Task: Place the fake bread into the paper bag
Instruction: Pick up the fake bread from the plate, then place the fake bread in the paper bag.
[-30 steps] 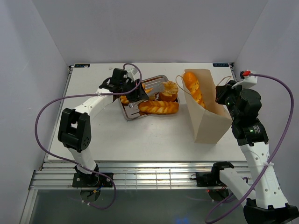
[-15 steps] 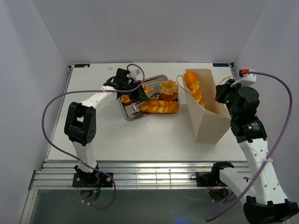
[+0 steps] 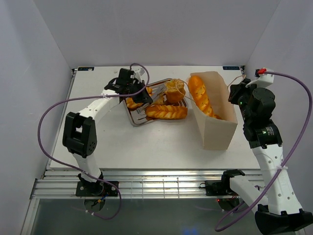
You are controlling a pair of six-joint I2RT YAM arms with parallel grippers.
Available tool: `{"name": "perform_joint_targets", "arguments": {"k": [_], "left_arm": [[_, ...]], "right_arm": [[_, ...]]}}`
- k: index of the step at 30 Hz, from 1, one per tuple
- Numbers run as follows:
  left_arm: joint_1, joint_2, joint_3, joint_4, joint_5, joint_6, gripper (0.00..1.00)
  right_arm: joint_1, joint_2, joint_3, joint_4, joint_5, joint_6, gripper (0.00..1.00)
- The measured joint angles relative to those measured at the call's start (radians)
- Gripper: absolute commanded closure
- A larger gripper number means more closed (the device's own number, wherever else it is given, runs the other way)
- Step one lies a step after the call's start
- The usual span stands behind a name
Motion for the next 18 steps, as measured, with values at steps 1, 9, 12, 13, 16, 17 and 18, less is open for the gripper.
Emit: {"name": "perform_joint_targets", "arguments": {"k": [1, 9, 12, 13, 16, 17, 18], "left_arm": [[0.000, -0.025, -0.001, -0.011, -0.014, 0.003, 1.00], [0.000, -0.400, -0.011, -0.098, -0.224, 0.047, 1.00], [0.003, -0.533, 0.015, -0.132, -0.267, 0.067, 1.00], [0.003, -0.560, 0.034, -0.140, -0.268, 0.072, 1.00], [0.003, -0.602, 0.098, -0.159, -0.220, 0.076, 1.00], [0.003, -0.606, 0.116, -0.163, -0.192, 0.074, 1.00], [0.002, -0.606, 0.131, -0.165, -0.156, 0.070, 1.00]], "right_arm": [[0.000, 0.000, 0.004, 0.000, 0.003, 0.000, 0.92], [0.000, 0.006, 0.019, -0.007, 0.019, 0.000, 0.92], [0.000, 0.006, 0.019, -0.008, 0.019, 0.000, 0.92], [0.000, 0.006, 0.019, -0.008, 0.019, 0.000, 0.92], [0.000, 0.006, 0.019, -0.008, 0.023, 0.000, 0.92], [0.000, 0.006, 0.019, -0.008, 0.025, 0.000, 0.92], [0.000, 0.006, 0.019, -0.008, 0.026, 0.000, 0.92]]}}
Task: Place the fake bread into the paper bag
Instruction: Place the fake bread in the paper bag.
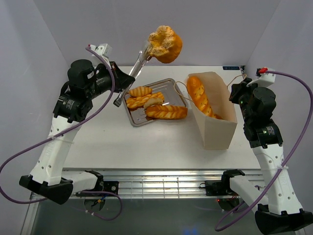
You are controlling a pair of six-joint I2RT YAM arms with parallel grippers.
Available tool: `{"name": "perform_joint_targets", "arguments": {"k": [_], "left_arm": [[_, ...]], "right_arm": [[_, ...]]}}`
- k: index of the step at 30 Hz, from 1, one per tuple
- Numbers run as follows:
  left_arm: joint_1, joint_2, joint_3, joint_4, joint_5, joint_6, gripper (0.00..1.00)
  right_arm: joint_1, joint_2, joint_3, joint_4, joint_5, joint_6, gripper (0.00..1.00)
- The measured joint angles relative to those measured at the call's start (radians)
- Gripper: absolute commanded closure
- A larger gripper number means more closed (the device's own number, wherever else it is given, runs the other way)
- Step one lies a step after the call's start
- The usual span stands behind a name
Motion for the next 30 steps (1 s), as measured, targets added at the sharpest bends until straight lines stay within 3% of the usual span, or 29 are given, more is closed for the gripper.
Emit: {"name": "perform_joint_targets", "arguments": {"k": [6, 16, 30], "left_arm": [[-0.101, 0.020, 0.007, -0.018, 0.172, -0.035, 1.00], [-0.383, 0.029, -0.132, -0.014, 0.134, -0.076, 1.00], [-0.418, 0.099, -0.169, 0.047, 0.056, -0.108, 0.99]], "right_arm": [[0.000, 0.000, 0.001, 0.000, 0.009, 0.000, 0.92], [0.000, 0.002, 0.002, 0.000, 0.011, 0.002, 0.92], [0.000, -0.016, 0.002, 0.000, 0.012, 0.002, 0.92]]}}
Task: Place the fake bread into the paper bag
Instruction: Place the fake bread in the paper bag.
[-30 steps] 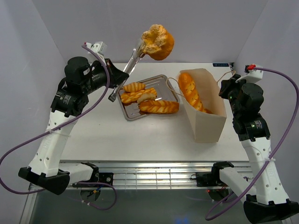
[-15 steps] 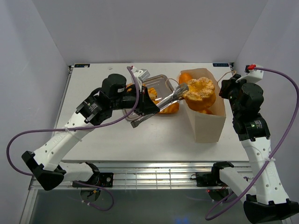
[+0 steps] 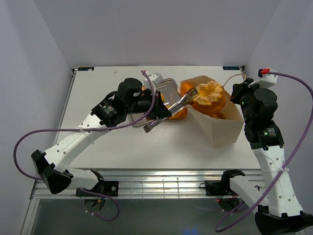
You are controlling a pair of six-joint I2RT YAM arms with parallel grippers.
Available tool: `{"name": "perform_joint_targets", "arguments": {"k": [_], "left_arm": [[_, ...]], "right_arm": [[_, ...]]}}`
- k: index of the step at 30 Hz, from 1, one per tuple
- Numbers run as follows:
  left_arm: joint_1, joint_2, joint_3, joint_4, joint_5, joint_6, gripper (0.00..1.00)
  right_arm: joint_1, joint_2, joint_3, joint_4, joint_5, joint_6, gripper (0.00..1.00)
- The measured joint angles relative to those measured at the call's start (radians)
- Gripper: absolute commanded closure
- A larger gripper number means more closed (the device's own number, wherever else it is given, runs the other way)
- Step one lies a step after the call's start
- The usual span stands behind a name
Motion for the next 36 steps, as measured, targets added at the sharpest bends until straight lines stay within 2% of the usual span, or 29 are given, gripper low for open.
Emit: {"name": "perform_joint_targets", "arguments": {"k": [11, 14, 15, 17, 20, 30, 36], "left_arm": [[-0.011, 0.041, 0.027, 0.023, -0.002, -0.019, 0.98], [-0.026, 0.046, 0.027, 0.023, 0.012, -0.021, 0.86], [-0.032, 0.048, 0.027, 0.023, 0.018, -0.019, 0.75], [-0.040, 0.050, 0.027, 0.024, 0.024, -0.017, 0.65], [-0.046, 0.047, 0.027, 0.037, 0.025, -0.017, 0.56], [-0.047, 0.034, 0.006, 0.044, 0.020, -0.010, 0.53], [-0.048, -0.020, 0.026, 0.004, -0.065, 0.031, 0.53]], "right_arm": [[0.000, 0.001, 0.007, -0.002, -0.001, 0.001, 0.92], [0.000, 0.001, 0.007, -0.002, -0.001, 0.002, 0.92], [0.000, 0.001, 0.007, -0.002, -0.001, 0.002, 0.92], [0.000, 0.001, 0.007, -0.002, -0.001, 0.004, 0.92], [0.000, 0.001, 0.007, -0.002, -0.001, 0.005, 0.92], [0.000, 0.000, 0.007, -0.002, -0.001, 0.007, 0.92], [0.000, 0.000, 0.007, -0.002, 0.000, 0.006, 0.92]]}}
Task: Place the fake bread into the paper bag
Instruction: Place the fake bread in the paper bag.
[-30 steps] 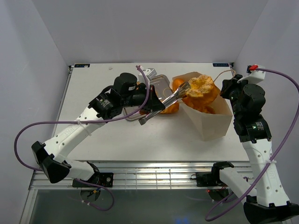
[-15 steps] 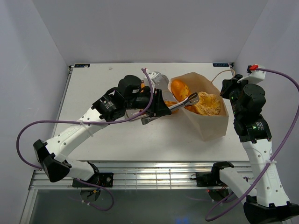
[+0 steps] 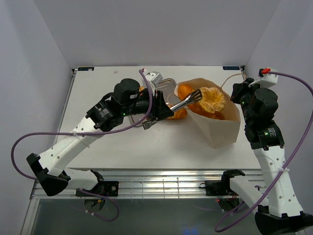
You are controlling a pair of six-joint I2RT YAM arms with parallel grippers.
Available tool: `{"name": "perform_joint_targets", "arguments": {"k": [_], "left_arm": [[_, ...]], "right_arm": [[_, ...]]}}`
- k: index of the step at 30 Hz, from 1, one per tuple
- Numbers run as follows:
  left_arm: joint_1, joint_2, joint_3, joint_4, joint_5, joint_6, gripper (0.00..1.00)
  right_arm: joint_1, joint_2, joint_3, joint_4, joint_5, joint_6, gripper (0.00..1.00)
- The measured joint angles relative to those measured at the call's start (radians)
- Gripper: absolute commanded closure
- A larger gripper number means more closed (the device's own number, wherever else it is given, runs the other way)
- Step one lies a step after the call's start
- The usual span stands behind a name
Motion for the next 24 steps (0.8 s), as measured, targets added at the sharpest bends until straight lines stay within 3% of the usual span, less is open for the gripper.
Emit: {"name": "perform_joint_targets", "arguments": {"k": [9, 16, 24], "left_arm": [[0.002, -0.056, 0.168, -0.007, -0.061, 0.053, 0.50], [0.002, -0.026, 0.126, -0.007, -0.063, 0.052, 0.51], [0.002, -0.048, 0.192, -0.108, -0.235, 0.088, 0.56]], "right_arm": [[0.000, 0.000, 0.000, 0.000, 0.000, 0.000, 0.92], [0.000, -0.002, 0.000, -0.002, 0.008, -0.005, 0.92], [0.000, -0.002, 0.000, -0.006, 0.016, -0.002, 0.92]]}}
